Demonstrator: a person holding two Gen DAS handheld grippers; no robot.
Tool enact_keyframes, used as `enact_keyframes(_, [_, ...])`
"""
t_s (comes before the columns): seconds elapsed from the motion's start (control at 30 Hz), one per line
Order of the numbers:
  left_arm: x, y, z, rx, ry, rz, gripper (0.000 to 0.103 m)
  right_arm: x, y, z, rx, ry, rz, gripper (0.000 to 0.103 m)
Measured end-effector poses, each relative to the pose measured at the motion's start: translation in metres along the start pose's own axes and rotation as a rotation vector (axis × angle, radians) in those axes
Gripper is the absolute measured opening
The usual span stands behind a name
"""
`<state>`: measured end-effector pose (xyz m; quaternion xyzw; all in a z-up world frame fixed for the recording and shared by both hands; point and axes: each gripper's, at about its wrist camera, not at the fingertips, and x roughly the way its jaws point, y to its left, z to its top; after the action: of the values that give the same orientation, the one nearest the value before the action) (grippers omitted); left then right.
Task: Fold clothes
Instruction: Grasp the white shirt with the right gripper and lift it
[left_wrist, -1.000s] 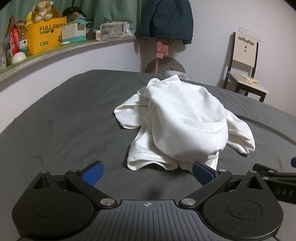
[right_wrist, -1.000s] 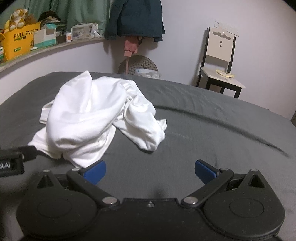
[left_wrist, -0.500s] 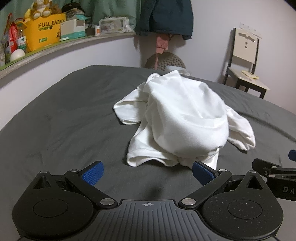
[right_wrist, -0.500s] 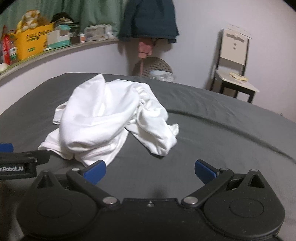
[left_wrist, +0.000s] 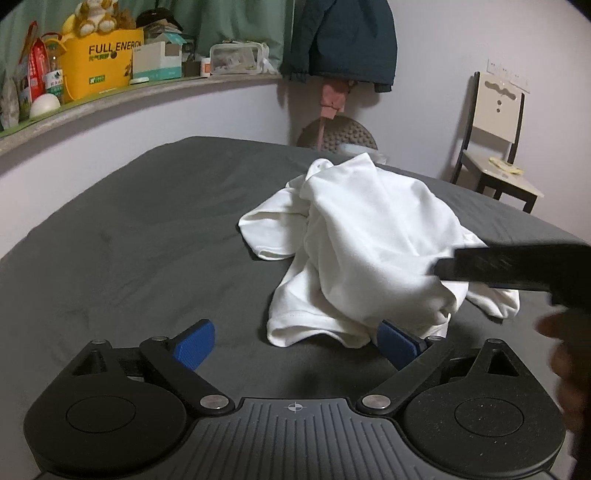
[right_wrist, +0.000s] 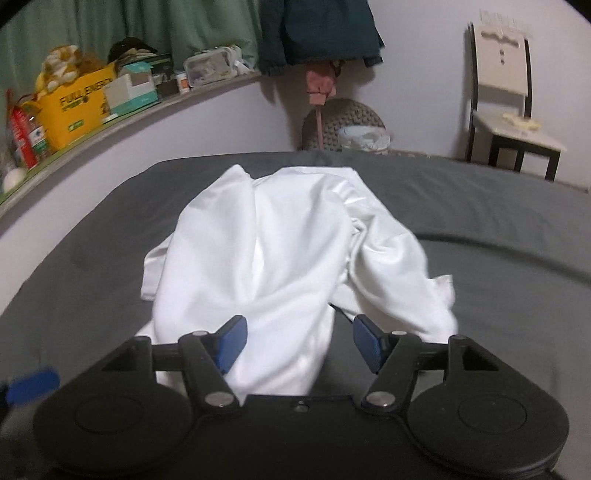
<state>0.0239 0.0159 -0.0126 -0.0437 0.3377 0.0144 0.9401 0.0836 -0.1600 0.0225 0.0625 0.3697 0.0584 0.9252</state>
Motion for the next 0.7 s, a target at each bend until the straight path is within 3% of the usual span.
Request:
enact_keyframes(0.03, [0.002,0.001,0.000,-0.006,0.005,-0.001,0.096,0.008,-0.002,0.002,0.020,0.022,0.009,0.060])
enact_keyframes(0.13, [0.006,0.003,0.001,-0.026,0.020,-0.006,0.096,0.021,-0.012,0.005,0.095,0.058,0.068,0.016])
enact_keyframes(0.17, [0.007,0.004,0.001,-0.032,0.024,-0.009,0.096,0.023,-0.016,0.005,0.122,0.065,0.093,0.011])
enact_keyframes(0.3, [0.007,0.003,0.000,-0.032,0.016,-0.026,0.097,-0.009,-0.031,-0.003,0.131,-0.044,0.060,0.006])
enact_keyframes(0.57, [-0.007,-0.007,-0.001,-0.031,-0.041,-0.168,0.101,-0.133,-0.113,-0.040,0.255,-0.230,-0.113,0.006])
enact_keyframes(0.67, [-0.010,-0.016,-0.001,-0.015,-0.040,-0.211,0.101,-0.189,-0.154,-0.071,0.295,-0.253,-0.234,0.006])
enact_keyframes(0.7, [-0.010,-0.020,-0.002,-0.006,-0.039,-0.225,0.101,-0.185,-0.153,-0.070,0.286,-0.245,-0.235,0.006])
